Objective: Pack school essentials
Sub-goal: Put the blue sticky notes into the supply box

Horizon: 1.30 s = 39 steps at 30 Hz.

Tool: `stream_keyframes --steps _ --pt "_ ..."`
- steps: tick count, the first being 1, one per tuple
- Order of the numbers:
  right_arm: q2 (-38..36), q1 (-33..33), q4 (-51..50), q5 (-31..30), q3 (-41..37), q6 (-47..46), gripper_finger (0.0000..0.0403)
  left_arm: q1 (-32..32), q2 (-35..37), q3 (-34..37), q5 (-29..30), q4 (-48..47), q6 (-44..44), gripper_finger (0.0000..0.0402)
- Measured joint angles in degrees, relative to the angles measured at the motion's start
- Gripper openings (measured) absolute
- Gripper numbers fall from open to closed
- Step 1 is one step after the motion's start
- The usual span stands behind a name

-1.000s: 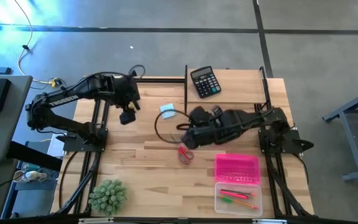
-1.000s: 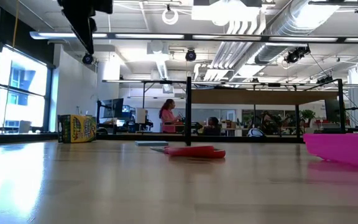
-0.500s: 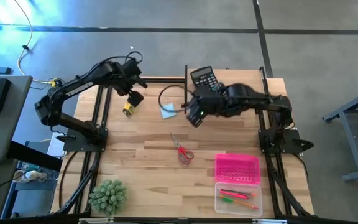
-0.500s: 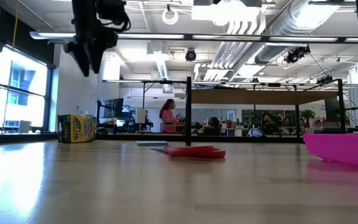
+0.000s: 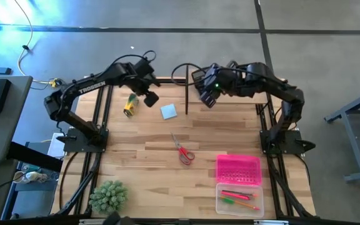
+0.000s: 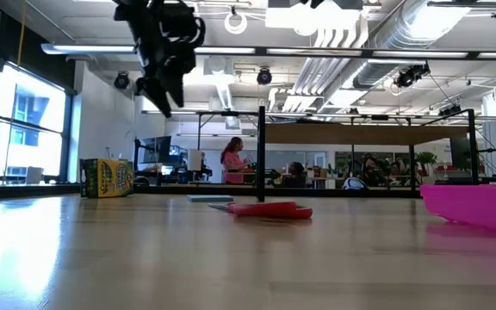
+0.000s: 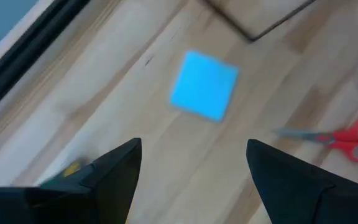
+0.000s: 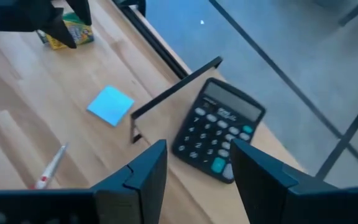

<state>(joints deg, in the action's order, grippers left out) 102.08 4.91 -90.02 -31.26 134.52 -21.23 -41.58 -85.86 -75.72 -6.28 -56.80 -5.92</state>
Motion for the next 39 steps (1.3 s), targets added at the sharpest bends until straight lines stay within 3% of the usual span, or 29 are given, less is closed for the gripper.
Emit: stream_keyframes --steps 10,23,39 --pt "-0.3 1.1 0.0 0.3 0.0 5.7 0.0166 3.8 -0.4 0.0 -1.8 6.1 3.2 0.028" --pt "-0.3 0.6 0.7 0.5 0.0 -7.2 0.0166 4.5 -5.3 0.0 -1.6 7.7 7.1 0.028" --pt "-0.3 0.6 1.2 0.5 0.0 -8.4 0.0166 5.0 -12.6 0.0 -1.6 12.1 9.2 0.028"
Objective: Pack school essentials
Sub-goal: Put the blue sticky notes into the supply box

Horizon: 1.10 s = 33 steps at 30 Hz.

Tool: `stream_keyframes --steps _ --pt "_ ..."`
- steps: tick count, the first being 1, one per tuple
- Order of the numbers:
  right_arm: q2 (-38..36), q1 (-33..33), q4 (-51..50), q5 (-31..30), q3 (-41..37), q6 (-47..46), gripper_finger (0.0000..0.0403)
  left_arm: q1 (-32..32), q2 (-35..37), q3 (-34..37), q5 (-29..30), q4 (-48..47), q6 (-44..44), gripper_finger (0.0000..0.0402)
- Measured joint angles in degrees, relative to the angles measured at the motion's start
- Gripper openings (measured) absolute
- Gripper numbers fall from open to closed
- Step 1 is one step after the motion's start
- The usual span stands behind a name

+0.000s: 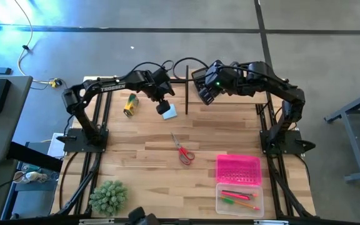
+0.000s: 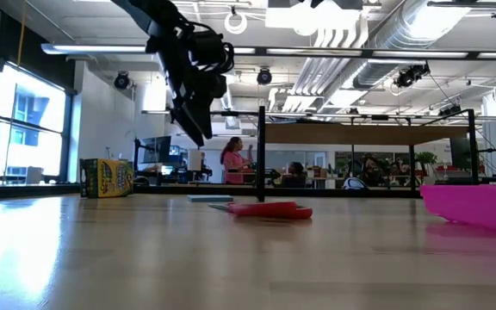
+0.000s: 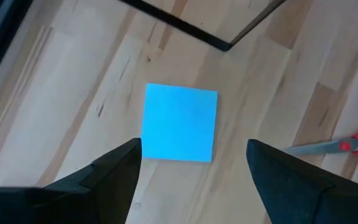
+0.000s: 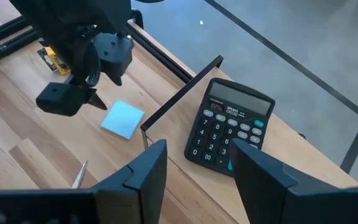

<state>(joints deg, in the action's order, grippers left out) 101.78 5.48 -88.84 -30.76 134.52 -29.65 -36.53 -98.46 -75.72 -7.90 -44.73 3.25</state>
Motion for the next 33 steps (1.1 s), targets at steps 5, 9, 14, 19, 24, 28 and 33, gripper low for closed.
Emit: stream_keyframes --steps 5,9,14,19,24,28,33 --pt "0.0 0.0 0.0 0.0 0.0 0.0 0.0166 0.1 -0.3 0.0 -0.3 1.5 0.0 0.028" --pt "0.0 0.0 0.1 0.0 0.0 0.0 0.0166 0.6 -0.3 0.0 -0.4 1.5 0.4 0.028" --pt "0.0 0.0 0.1 0.0 0.0 0.0 0.0166 1.0 -0.3 0.0 -0.5 2.6 0.4 0.028" --pt "0.0 0.0 0.1 0.0 0.0 0.0 0.0166 0.9 -0.6 0.0 -0.2 3.3 0.6 0.028" --pt "0.0 0.0 0.2 0.0 0.0 0.0 0.0166 0.8 -2.7 0.0 0.0 3.9 1.8 0.028" --pt "0.0 0.0 0.2 0.0 0.0 0.0 0.0166 0.9 -4.9 0.0 -0.2 3.7 2.1 0.028" --pt "0.0 0.0 0.2 0.0 0.0 0.0 0.0166 1.0 -7.6 0.0 -0.2 3.9 3.0 0.028"
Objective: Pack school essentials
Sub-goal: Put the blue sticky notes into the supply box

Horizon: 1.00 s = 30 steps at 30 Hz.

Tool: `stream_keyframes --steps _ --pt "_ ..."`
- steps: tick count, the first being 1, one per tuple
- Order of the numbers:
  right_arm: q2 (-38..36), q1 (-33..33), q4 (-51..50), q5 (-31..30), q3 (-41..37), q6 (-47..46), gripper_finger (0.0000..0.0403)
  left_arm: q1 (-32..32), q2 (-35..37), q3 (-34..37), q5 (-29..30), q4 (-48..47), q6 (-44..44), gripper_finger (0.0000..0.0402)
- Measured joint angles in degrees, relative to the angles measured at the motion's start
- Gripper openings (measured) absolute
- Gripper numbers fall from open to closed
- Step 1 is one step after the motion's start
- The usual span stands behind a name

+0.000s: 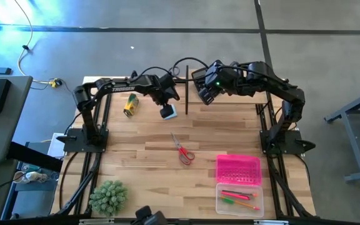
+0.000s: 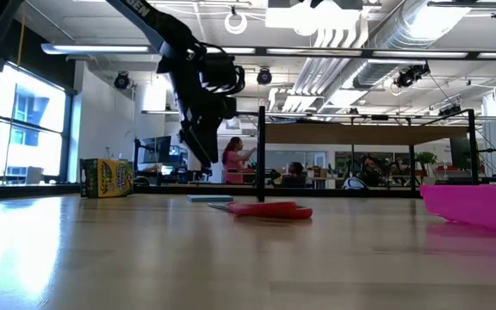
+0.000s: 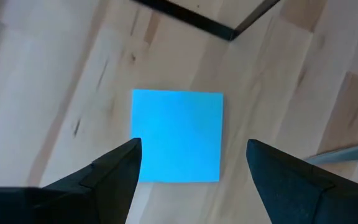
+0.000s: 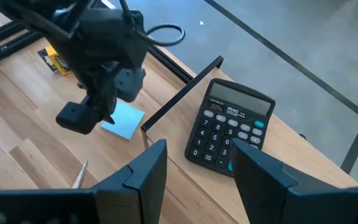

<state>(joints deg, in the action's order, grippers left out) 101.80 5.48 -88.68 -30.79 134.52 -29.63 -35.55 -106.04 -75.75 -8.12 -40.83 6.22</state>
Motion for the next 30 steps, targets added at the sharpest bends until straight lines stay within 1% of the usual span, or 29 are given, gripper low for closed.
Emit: stream_keyframes --steps 3,6,10,12,14,17,26,30 --pt "0.0 0.0 0.0 0.0 0.0 0.0 0.0166 0.0 -1.2 0.0 0.1 -0.2 -0.8 0.0285" --pt "0.0 0.0 0.0 0.0 0.0 0.0 0.0166 0.1 -1.6 0.0 1.1 0.1 -1.5 0.03" --pt "0.0 0.0 0.0 0.0 0.0 0.0 0.0166 1.0 -1.6 0.0 4.3 0.2 -1.5 0.0331" --pt "0.0 0.0 0.0 0.0 0.0 0.0 0.0166 1.2 -1.6 0.0 4.5 0.2 -1.5 0.0348" --pt "0.0 0.0 0.0 0.0 0.0 0.0 0.0166 1.2 -1.6 0.0 3.5 0.2 -0.7 0.0367" --pt "0.0 0.0 0.0 0.0 0.0 0.0 0.0166 1.2 -2.1 0.0 4.2 0.2 -0.7 0.0393" --pt "0.0 0.0 0.0 0.0 0.0 0.0 0.0166 1.4 -5.1 0.0 2.6 0.1 0.2 0.04" --pt "0.0 0.0 0.0 0.0 0.0 0.0 0.0166 2.1 -5.9 0.0 3.6 0.8 0.8 0.04"
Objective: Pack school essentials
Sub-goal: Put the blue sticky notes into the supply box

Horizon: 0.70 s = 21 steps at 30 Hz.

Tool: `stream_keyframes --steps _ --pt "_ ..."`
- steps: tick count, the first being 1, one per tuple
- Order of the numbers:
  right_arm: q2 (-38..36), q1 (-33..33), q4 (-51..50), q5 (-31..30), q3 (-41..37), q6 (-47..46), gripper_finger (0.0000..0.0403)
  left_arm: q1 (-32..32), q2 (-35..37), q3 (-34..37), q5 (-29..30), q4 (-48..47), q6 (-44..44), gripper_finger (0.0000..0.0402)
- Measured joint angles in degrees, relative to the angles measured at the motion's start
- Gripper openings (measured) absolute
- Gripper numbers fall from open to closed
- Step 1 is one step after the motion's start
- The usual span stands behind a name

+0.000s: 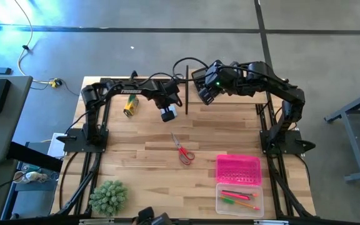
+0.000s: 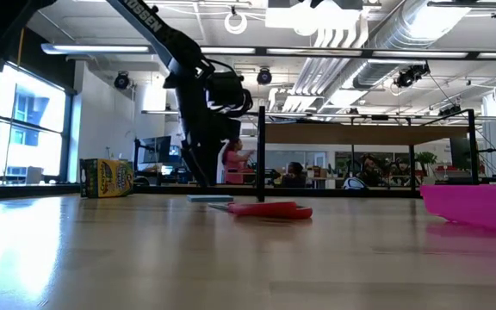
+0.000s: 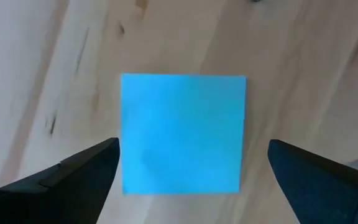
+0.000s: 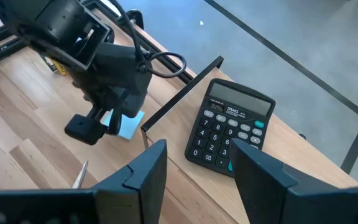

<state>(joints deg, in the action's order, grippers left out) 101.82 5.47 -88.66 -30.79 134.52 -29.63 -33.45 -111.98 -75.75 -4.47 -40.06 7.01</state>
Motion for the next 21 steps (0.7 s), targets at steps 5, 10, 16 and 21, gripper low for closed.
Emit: stream_keyframes --steps 5,10,16,21 --pt "0.0 0.0 0.0 0.0 0.0 0.0 0.0166 0.3 -0.7 0.0 1.1 0.8 0.3 0.04" --pt "0.0 0.0 0.0 0.0 0.0 0.0 0.0166 0.2 -2.0 0.0 1.3 0.9 0.2 0.04" --pt "0.0 0.0 0.0 0.0 0.0 0.0 0.0166 0.5 -2.8 0.0 2.7 1.5 0.6 0.04" --pt "0.0 0.0 0.0 0.0 0.0 0.0 0.0166 0.5 -2.8 0.0 4.8 2.6 1.2 0.04"
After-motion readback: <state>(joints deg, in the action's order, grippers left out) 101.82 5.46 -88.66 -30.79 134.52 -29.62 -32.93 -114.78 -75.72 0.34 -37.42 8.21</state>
